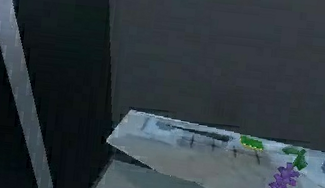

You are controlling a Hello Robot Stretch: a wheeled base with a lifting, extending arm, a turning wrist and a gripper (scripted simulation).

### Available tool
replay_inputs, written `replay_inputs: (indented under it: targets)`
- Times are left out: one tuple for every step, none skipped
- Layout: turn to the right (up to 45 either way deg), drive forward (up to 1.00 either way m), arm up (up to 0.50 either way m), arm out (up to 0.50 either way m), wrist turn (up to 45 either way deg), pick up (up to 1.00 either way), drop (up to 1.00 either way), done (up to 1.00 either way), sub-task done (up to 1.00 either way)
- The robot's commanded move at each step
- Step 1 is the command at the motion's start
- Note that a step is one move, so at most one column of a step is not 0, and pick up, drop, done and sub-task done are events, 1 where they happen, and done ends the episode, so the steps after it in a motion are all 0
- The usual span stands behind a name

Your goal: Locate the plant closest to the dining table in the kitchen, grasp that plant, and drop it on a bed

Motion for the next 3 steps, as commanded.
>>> replay_inputs:
  targets:
    - [45.0,0.0,0.0,0.0,0.0,0.0,0.0,0.0,0.0]
    - [0.0,0.4,0.0,0.0,0.0,0.0,0.0,0.0,0.0]
    - [-45.0,0.0,0.0,0.0,0.0,0.0,0.0,0.0,0.0]
